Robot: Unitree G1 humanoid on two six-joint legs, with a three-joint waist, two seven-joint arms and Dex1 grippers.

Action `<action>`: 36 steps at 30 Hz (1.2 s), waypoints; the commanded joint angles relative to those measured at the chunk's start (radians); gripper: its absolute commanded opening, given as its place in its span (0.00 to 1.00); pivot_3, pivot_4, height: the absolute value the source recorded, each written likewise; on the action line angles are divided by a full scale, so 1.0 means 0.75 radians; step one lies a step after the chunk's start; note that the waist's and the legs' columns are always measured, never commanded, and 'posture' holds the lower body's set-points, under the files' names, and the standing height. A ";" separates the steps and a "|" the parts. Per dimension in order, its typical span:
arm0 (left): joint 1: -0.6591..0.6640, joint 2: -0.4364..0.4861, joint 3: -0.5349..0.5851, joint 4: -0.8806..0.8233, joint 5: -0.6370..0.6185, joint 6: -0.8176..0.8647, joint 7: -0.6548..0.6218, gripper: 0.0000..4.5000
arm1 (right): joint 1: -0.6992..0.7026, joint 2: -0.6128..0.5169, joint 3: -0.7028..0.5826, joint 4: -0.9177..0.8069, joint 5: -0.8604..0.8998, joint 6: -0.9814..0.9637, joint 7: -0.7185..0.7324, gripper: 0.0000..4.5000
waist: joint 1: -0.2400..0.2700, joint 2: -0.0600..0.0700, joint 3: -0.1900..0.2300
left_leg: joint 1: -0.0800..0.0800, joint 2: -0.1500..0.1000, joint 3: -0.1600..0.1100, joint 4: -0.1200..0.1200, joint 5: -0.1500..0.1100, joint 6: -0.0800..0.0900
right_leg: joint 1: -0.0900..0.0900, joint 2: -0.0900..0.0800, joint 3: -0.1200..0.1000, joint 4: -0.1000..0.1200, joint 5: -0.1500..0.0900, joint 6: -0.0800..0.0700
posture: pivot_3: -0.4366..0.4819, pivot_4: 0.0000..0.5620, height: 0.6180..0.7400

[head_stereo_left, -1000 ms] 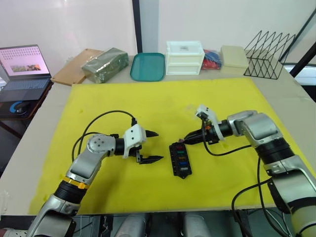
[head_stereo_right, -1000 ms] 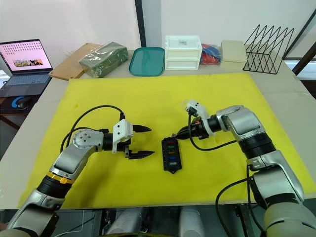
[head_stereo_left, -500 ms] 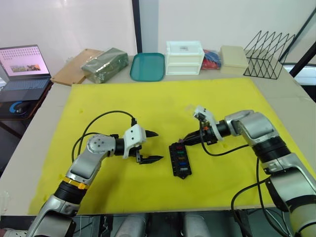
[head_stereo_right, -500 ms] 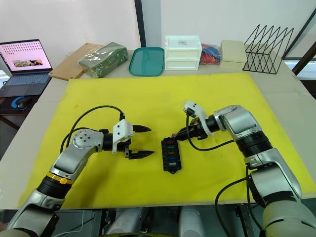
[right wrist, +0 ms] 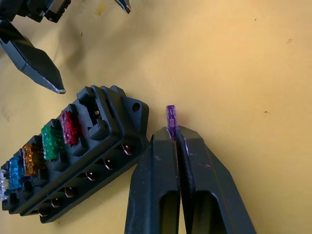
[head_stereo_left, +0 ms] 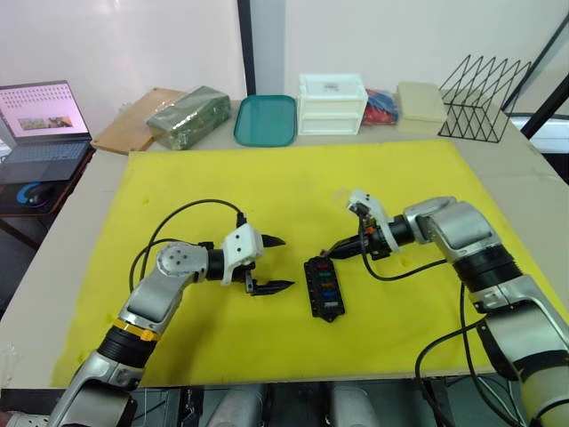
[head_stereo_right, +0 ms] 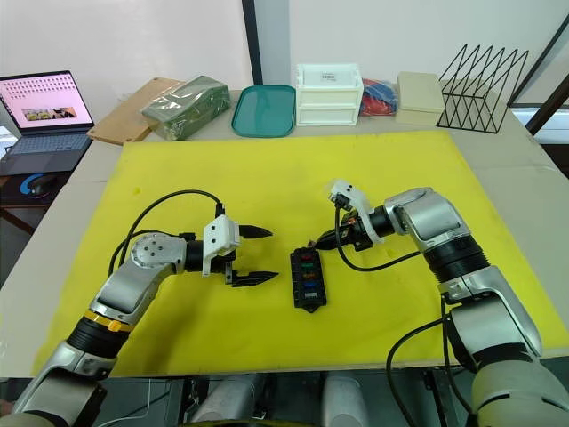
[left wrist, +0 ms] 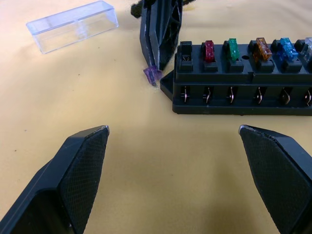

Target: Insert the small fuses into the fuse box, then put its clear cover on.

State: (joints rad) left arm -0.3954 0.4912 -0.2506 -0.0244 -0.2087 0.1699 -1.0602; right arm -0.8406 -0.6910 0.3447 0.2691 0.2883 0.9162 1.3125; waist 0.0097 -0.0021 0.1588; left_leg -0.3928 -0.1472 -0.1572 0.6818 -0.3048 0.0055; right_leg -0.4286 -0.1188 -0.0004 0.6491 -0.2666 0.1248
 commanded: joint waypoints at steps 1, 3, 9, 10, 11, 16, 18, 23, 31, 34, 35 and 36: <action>-0.010 0.001 0.022 -0.032 -0.014 -0.018 0.000 1.00 | -0.090 -0.057 -0.080 -0.152 0.014 -0.009 -0.013 0.01 | 0.000 0.000 0.000 | 0.000 0.000 0.000 0.000 0.000 0.000 | 0.000 0.000 0.000 0.000 0.000 0.000 | 0.48 0.27 1.00; -0.013 0.002 0.022 -0.027 -0.014 -0.020 -0.003 1.00 | -0.095 -0.097 -0.074 -0.253 0.003 -0.033 -0.014 0.01 | 0.001 0.000 0.000 | 0.000 0.000 0.000 0.000 0.000 0.000 | -0.001 0.000 0.000 0.000 0.000 0.000 | 0.48 0.27 1.00; -0.032 -0.001 0.016 -0.009 -0.010 -0.031 -0.017 1.00 | -0.064 -0.209 -0.041 -0.609 0.034 0.044 -0.007 0.01 | 0.004 0.000 0.000 | -0.001 0.000 0.000 0.000 0.000 0.000 | 0.000 0.000 0.000 0.000 0.000 0.000 | 0.48 0.27 1.00; -0.036 -0.001 0.013 -0.007 -0.007 -0.035 -0.020 1.00 | -0.053 -0.218 -0.033 -0.671 0.034 0.060 -0.021 0.01 | 0.004 0.000 0.000 | -0.001 0.000 0.000 0.000 0.000 0.000 | -0.001 0.000 0.000 0.000 0.000 0.000 | 0.48 0.27 1.00; -0.041 -0.001 0.011 -0.005 -0.006 -0.037 -0.024 1.00 | -0.048 -0.226 -0.023 -0.723 0.038 0.080 -0.031 0.01 | 0.004 0.000 0.000 | -0.001 0.000 0.000 0.000 0.000 0.000 | -0.001 0.000 0.000 0.000 0.000 0.000 | 0.48 0.27 1.00; -0.056 0.000 -0.003 -0.006 0.000 -0.049 -0.046 1.00 | -0.094 -0.282 0.082 -0.918 0.026 0.148 -0.023 0.01 | 0.007 0.000 0.000 | -0.001 0.000 0.000 0.000 0.000 0.000 | -0.001 0.000 0.000 0.000 0.000 0.000 | 0.48 0.27 1.00; -0.060 -0.001 -0.007 -0.012 -0.001 -0.052 -0.055 1.00 | -0.114 -0.302 0.134 -0.950 -0.010 0.117 -0.032 0.01 | 0.005 0.000 0.000 | -0.001 0.000 0.000 0.000 0.000 0.000 | 0.000 0.000 0.000 0.000 0.000 0.000 | 0.48 0.27 1.00; -0.068 -0.005 -0.021 -0.023 -0.008 -0.053 -0.083 1.00 | -0.167 -0.294 0.231 -0.906 -0.090 0.114 -0.076 0.01 | 0.005 0.000 0.000 | -0.001 0.000 0.000 0.000 0.000 0.000 | -0.001 0.000 0.000 0.000 0.000 0.000 | 0.48 0.27 1.00; -0.060 -0.009 -0.024 -0.049 -0.013 -0.035 -0.099 1.00 | -0.192 -0.274 0.288 -0.839 -0.158 0.072 -0.077 0.01 | 0.004 0.000 0.000 | -0.001 0.000 0.000 0.000 0.000 0.000 | -0.001 0.000 0.000 0.000 0.000 0.000 | 0.48 0.27 1.00; -0.058 -0.010 -0.022 -0.050 -0.013 -0.033 -0.096 1.00 | -0.193 -0.270 0.298 -0.828 -0.169 0.066 -0.068 0.01 | 0.004 0.000 0.000 | -0.001 0.000 0.000 0.000 0.000 0.000 | -0.001 0.000 0.000 0.000 0.000 0.000 | 0.48 0.27 1.00; -0.057 -0.010 -0.021 -0.050 -0.012 -0.033 -0.095 1.00 | -0.194 -0.269 0.302 -0.826 -0.171 0.065 -0.063 0.01 | 0.004 0.000 0.000 | -0.001 0.000 0.000 0.000 0.000 0.000 | -0.001 0.000 0.000 0.000 0.000 0.000 | 0.48 0.27 1.00; -0.057 -0.010 -0.021 -0.050 -0.011 -0.034 -0.094 1.00 | -0.195 -0.268 0.302 -0.825 -0.172 0.064 -0.060 0.01 | 0.005 0.000 0.000 | -0.001 0.000 0.000 0.000 0.000 0.000 | -0.001 0.000 0.000 0.000 0.000 0.000 | 0.48 0.27 1.00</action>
State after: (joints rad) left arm -0.4334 0.4873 -0.2638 -0.0227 -0.2073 0.1481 -1.1304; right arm -0.9541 -0.8915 0.5803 -0.3462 0.1683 0.9747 1.2610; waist 0.0131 -0.0021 0.1589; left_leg -0.3938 -0.1473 -0.1572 0.6820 -0.3049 0.0056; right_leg -0.4291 -0.1189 -0.0006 0.6489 -0.2666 0.1248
